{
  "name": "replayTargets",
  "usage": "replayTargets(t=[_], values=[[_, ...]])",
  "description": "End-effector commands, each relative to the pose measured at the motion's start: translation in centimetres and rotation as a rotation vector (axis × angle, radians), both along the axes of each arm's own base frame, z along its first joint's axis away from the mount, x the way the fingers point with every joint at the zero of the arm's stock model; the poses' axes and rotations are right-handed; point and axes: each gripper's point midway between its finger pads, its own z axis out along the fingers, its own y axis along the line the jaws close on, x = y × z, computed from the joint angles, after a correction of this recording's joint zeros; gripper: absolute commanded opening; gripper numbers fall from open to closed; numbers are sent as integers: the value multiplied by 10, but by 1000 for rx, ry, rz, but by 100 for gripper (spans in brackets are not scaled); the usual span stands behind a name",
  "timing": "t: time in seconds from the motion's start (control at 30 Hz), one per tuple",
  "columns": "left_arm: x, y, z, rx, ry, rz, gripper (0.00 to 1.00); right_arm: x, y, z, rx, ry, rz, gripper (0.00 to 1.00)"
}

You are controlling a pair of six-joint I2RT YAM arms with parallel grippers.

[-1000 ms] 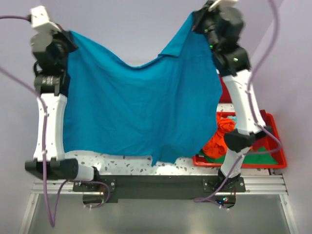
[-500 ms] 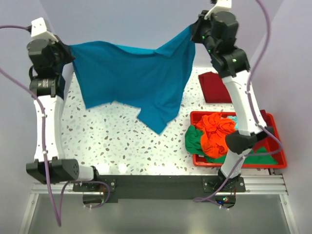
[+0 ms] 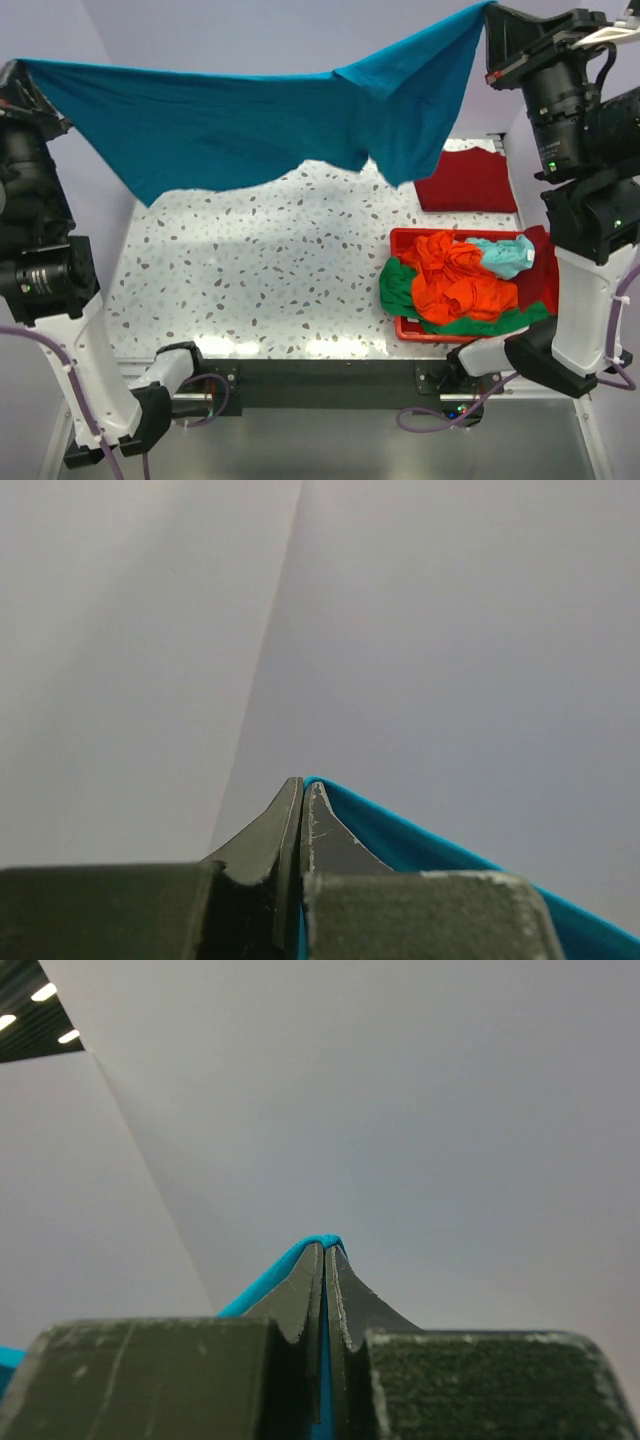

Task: Fold and stack the t-shirts
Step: Flatten the tshirt out

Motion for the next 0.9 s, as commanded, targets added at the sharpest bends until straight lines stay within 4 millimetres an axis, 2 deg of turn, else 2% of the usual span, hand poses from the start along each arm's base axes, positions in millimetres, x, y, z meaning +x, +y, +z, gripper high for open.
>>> replayTargets(t=[0.0,0.1,0.17,0.23,0.3,0.33,0.37,0.4,0.43,0.47,0.5,0.53,0.57,0.6,0.63,0.67,0.7,0.73,0.77,0.8,0.83,0.87], values=[[-41,12,39,29,-124,120,0,-11,2,23,8,-94,28,0],[-49,15,42,31,-140,147,0,-17,3,33,26,-128,45,0],[-36,20,29,28,-99,158,0,-7,7,29,28,-117,46,0],[-17,22,11,24,-48,147,0,19,17,15,22,-68,33,0],[27,29,-36,1,75,130,0,47,30,-7,8,1,30,0],[46,28,-56,-4,132,97,0,81,47,-34,-22,72,29,0],[72,30,-95,-19,234,75,0,98,55,-50,-33,115,27,0],[101,32,-130,-38,325,49,0,120,63,-75,-57,184,15,0],[122,30,-161,-48,401,9,0,140,71,-97,-81,237,4,0],[141,31,-208,-68,509,-10,0,180,88,-143,-120,335,-10,0],[166,35,-255,-92,618,-28,0,199,94,-175,-149,415,-14,0],[178,33,-286,-101,685,-62,0,215,96,-201,-160,473,-21,0],[195,35,-340,-132,811,-83,2,245,108,-252,-180,574,-17,0],[200,35,-364,-144,871,-99,14,255,107,-279,-191,637,-23,0],[204,32,-382,-154,912,-125,31,265,110,-305,-199,693,-12,4],[208,32,-404,-167,961,-132,63,276,115,-338,-203,760,1,17],[208,26,-410,-177,970,-160,74,276,115,-356,-218,810,14,35],[208,24,-410,-173,966,-170,80,276,117,-365,-227,832,19,65],[207,22,-407,-165,942,-175,86,273,116,-375,-241,854,21,75],[205,22,-404,-160,931,-175,88,271,119,-376,-242,850,35,82],[204,20,-403,-156,927,-187,89,267,118,-393,-258,885,41,90],[201,17,-401,-152,927,-200,90,263,117,-391,-258,881,49,92]])
